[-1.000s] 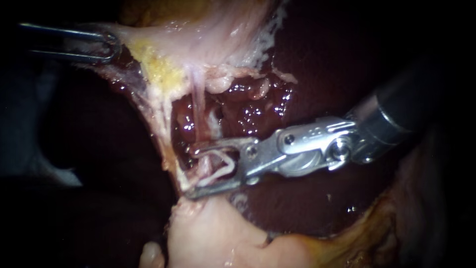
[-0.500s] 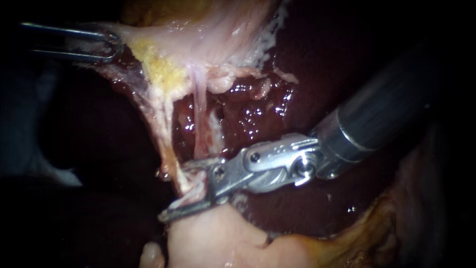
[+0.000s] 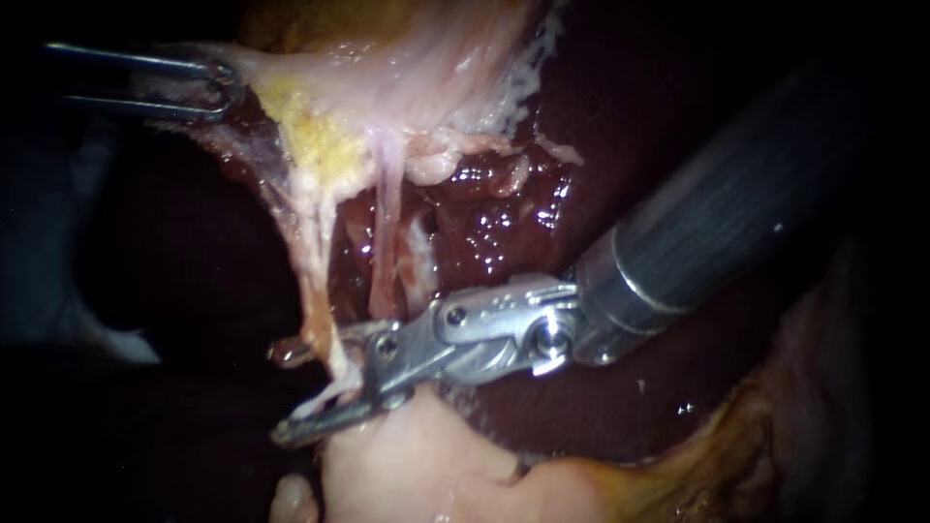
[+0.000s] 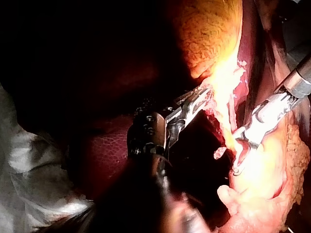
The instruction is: Clipping first clip left tube
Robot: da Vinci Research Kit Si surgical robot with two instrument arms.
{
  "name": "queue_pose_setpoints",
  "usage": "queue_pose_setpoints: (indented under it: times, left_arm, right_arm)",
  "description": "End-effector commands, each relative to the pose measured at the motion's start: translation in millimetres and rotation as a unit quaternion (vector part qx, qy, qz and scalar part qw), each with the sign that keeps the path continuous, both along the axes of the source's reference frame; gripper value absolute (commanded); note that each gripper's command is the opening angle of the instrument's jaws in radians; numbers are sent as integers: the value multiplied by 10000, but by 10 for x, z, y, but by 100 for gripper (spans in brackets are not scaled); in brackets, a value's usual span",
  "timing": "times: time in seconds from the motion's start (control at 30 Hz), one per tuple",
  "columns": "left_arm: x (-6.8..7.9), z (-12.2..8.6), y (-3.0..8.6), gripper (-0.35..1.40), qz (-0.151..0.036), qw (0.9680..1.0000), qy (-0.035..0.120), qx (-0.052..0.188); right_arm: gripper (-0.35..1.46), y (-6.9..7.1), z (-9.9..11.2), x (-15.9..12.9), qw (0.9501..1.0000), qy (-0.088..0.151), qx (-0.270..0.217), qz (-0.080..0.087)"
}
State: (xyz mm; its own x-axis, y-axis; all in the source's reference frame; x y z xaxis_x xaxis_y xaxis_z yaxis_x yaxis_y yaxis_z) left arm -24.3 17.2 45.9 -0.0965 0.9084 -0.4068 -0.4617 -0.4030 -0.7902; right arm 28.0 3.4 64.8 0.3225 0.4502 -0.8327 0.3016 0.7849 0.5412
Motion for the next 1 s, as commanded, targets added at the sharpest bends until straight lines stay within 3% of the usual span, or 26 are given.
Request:
queue_pose_setpoints:
  times: [0.03, 0.27, 0.6, 1.0]
  left_arm:
    - [0, 0, 0, -35, -1, 10000, -3, 2]
    - [1, 1, 1, -35, 0, 10000, -3, 2]
    - [0, 2, 2, -35, -2, 10000, -2, 2]
    - [0, 2, 2, -35, -2, 10000, -1, 2]
  right_arm:
    - [43, -1, -5, 0, 10000, -13, 46, -11]
    - [42, -13, -32, 14, 9975, -225, 668, 29]
    - [35, 2, -57, 16, 9945, -278, 986, 223]
    - [-24, 12, -65, 6, 9884, -447, 1414, 324]
